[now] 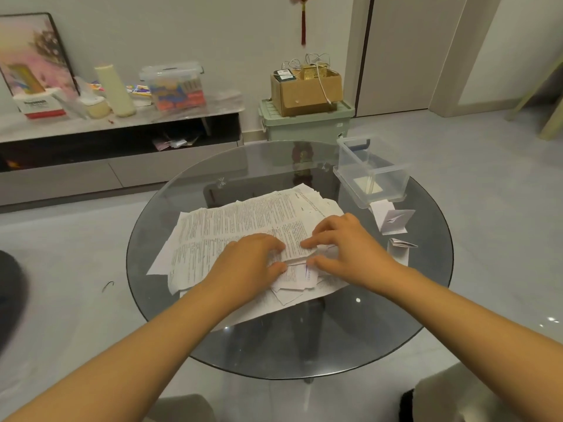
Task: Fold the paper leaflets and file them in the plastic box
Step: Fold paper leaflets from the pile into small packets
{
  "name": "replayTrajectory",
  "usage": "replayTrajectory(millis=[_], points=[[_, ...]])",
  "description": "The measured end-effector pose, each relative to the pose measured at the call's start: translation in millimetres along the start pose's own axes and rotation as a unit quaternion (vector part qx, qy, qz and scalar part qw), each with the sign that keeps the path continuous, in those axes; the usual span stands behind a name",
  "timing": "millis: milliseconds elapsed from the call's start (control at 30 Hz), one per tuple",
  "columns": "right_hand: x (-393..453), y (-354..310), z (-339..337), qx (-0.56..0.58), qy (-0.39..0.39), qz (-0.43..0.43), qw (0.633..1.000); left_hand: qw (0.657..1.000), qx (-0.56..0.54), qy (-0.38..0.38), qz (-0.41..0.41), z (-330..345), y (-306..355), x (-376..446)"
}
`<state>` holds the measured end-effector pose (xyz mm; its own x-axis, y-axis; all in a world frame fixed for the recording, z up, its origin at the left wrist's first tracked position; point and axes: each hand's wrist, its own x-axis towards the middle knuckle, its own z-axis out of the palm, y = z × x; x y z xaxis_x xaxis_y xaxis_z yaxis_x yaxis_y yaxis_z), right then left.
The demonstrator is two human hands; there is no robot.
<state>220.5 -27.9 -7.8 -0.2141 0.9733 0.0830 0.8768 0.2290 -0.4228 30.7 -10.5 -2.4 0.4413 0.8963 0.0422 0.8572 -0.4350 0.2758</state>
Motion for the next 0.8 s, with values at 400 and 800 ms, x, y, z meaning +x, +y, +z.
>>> replayTrajectory(millis=[400, 800], points=[[-10.1, -12.9, 0.8, 0.067, 0.081, -0.126, 0.986, 0.986, -0.156, -0.014, 0.054, 2.2, -6.0, -19.5], [-7.4, -1.8, -38.7, 0.166, -0.021, 0.018, 0.986, 0.838, -0.533, 0.009, -0.118, -17.4, -29.5, -23.7]])
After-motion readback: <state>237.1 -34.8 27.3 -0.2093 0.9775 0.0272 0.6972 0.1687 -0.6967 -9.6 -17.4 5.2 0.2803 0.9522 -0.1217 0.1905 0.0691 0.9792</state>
